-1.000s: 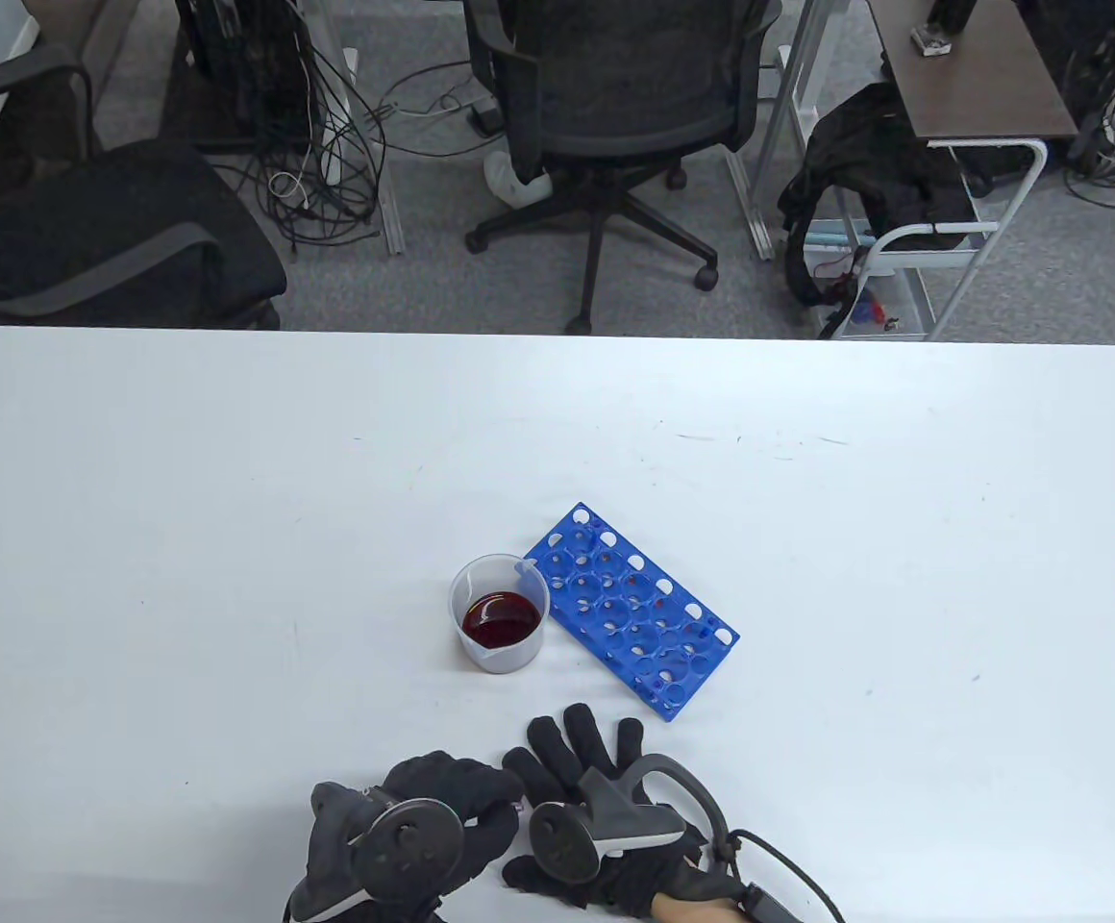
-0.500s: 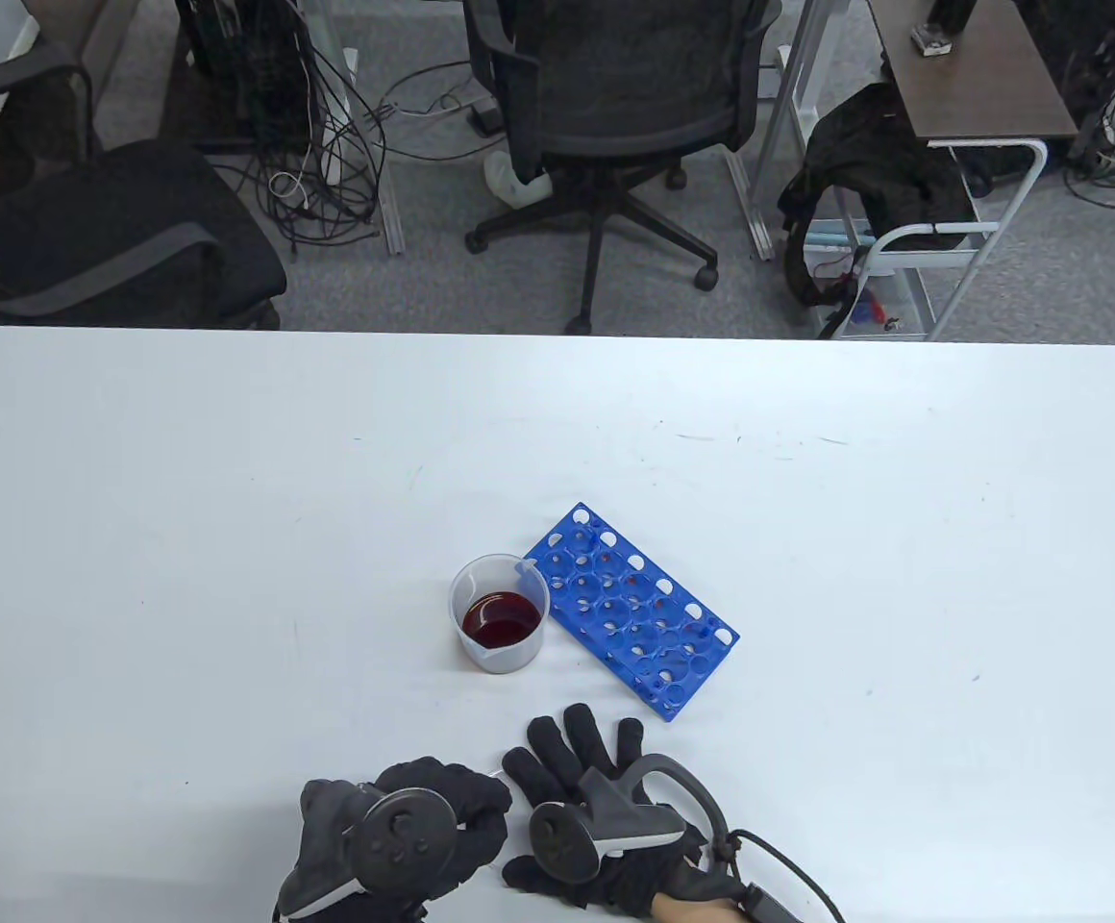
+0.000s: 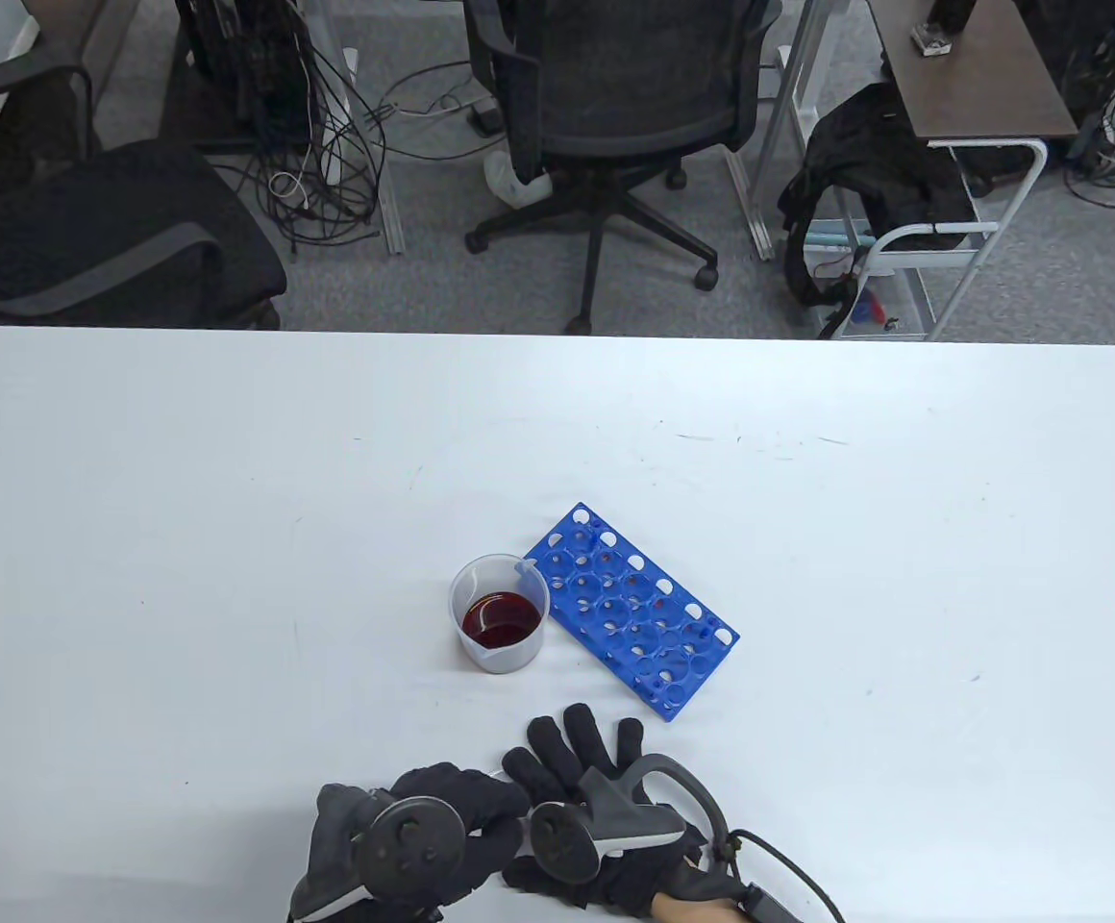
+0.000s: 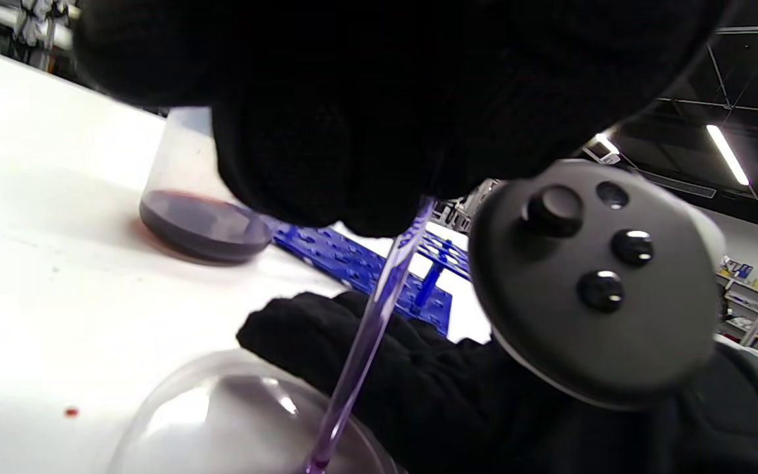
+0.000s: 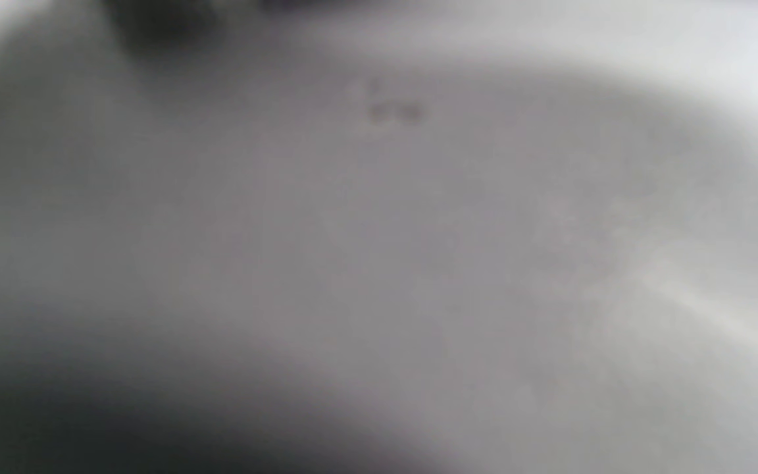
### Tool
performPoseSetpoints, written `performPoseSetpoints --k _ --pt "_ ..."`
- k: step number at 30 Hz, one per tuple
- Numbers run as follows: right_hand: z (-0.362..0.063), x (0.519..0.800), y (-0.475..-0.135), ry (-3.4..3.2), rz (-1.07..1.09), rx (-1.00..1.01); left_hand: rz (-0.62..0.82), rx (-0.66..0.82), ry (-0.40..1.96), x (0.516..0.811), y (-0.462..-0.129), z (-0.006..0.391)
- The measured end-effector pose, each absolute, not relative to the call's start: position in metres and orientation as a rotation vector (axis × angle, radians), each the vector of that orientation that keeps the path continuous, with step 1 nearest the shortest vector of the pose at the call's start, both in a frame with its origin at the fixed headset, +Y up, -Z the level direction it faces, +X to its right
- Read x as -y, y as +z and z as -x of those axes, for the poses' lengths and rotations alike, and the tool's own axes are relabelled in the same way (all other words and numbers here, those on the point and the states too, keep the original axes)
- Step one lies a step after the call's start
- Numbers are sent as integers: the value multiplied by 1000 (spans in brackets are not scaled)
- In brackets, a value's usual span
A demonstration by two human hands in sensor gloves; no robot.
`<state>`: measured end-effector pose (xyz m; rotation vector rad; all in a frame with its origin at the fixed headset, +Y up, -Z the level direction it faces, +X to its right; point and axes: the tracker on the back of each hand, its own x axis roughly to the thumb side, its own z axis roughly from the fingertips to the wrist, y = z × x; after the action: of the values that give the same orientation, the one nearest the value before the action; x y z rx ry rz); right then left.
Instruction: Dip glass rod and spread liquid on culture dish
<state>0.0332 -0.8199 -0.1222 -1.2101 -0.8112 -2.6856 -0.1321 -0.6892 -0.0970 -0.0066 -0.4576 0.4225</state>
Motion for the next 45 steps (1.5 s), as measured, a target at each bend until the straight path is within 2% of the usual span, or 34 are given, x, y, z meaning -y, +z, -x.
performPoseSetpoints --k 6,13,32,45 --pt "-33 820 -122 -2686 1210 811 -49 446 359 688 -93 127" --pt "-33 820 -122 -2686 1210 811 -51 421 329 686 -94 128" --pt "-33 820 -122 -2687 1211 816 65 463 396 686 -94 130" --pt "-33 820 -122 -2687 1211 816 -19 397 420 690 -93 126"
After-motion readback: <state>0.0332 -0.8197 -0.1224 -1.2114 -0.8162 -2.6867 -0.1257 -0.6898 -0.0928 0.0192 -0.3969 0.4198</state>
